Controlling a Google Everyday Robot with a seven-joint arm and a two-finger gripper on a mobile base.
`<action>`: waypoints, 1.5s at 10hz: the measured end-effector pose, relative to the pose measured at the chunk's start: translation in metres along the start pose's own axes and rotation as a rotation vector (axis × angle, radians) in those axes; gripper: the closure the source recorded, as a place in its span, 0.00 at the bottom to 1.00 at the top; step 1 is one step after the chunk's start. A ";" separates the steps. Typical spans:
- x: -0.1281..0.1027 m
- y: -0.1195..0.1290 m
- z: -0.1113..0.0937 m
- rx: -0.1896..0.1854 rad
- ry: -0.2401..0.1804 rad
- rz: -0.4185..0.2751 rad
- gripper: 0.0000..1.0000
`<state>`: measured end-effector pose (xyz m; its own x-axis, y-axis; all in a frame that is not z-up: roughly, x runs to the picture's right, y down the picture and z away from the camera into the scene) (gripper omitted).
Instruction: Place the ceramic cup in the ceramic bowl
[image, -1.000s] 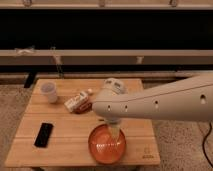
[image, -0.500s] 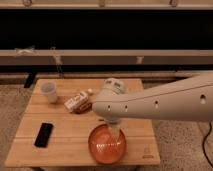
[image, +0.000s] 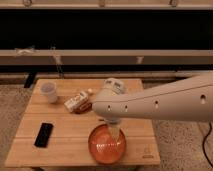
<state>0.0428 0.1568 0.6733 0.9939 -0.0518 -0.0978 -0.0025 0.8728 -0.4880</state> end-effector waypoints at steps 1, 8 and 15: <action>0.000 0.000 0.000 0.000 0.000 0.000 0.20; -0.025 -0.024 -0.004 0.028 -0.045 -0.093 0.20; -0.174 -0.110 -0.008 0.060 -0.204 -0.392 0.20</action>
<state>-0.1307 0.0660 0.7366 0.9201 -0.2924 0.2607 0.3789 0.8333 -0.4026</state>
